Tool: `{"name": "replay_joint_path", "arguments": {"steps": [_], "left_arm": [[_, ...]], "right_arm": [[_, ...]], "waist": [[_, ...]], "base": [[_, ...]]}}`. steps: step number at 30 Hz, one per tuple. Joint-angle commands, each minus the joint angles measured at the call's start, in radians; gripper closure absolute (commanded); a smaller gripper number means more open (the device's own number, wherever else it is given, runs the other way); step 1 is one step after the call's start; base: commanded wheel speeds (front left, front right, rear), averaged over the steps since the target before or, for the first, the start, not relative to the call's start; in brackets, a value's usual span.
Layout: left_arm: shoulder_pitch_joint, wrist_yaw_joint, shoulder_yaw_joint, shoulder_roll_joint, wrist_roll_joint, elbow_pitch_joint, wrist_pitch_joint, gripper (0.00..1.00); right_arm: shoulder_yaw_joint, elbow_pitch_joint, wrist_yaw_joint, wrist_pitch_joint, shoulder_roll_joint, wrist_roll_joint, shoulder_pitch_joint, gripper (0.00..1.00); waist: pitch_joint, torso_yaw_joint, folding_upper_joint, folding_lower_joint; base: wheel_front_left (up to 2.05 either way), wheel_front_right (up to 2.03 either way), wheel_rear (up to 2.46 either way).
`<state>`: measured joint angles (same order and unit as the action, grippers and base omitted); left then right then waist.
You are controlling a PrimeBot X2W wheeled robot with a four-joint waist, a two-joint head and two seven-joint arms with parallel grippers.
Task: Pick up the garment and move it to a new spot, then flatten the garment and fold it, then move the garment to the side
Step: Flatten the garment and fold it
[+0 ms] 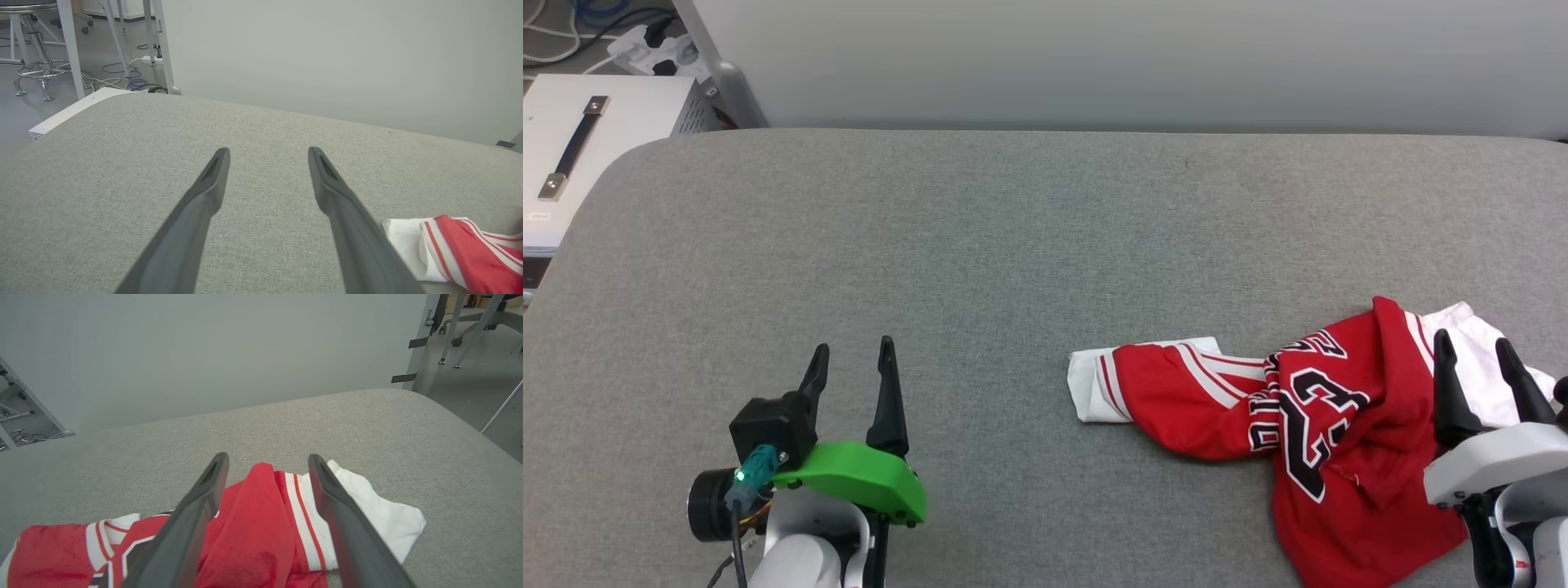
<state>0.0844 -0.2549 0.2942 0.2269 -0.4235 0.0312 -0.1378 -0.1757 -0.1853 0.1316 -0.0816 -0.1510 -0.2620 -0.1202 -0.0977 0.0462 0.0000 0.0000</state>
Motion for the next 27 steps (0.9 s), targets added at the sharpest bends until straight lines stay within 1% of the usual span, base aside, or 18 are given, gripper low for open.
{"name": "replay_joint_path", "arguments": {"steps": [1,4,7,12,18,27], "left_arm": [[0.014,0.003,0.007,0.009,-0.003,-0.001,0.012,0.0],[0.045,0.019,0.033,0.009,-0.003,0.004,0.054,0.0],[0.085,0.041,0.069,0.004,-0.007,0.018,0.117,0.0],[0.184,0.099,0.145,-0.003,-0.023,0.079,0.282,0.0],[0.318,0.177,0.235,0.006,-0.01,0.177,0.466,0.0],[0.448,0.267,0.351,0.051,0.058,0.323,0.654,0.0]], "right_arm": [[-0.002,0.05,-0.001,0.018,0.021,0.018,0.028,0.0],[0.009,0.157,-0.001,0.054,0.052,0.042,0.073,0.0],[0.034,0.234,-0.001,0.077,0.067,0.05,0.102,0.0],[0.076,0.322,-0.001,0.102,0.08,0.047,0.124,0.0],[0.114,0.363,-0.001,0.107,0.082,0.045,0.12,0.0],[0.164,0.374,-0.001,0.091,0.059,0.029,0.098,0.0]], "waist": [[0.0,-0.01,0.0,0.0],[-0.005,-0.03,0.0,0.0],[-0.014,-0.052,0.0,0.0],[-0.049,-0.096,0.0,0.0],[-0.106,-0.141,0.0,0.0],[-0.165,-0.179,0.0,0.0]], "base": [[0.0,0.0,0.0],[0.0,0.0,0.0],[0.0,0.0,0.0],[0.0,0.0,0.0],[0.0,0.0,0.0],[0.0,0.0,0.0]]}}
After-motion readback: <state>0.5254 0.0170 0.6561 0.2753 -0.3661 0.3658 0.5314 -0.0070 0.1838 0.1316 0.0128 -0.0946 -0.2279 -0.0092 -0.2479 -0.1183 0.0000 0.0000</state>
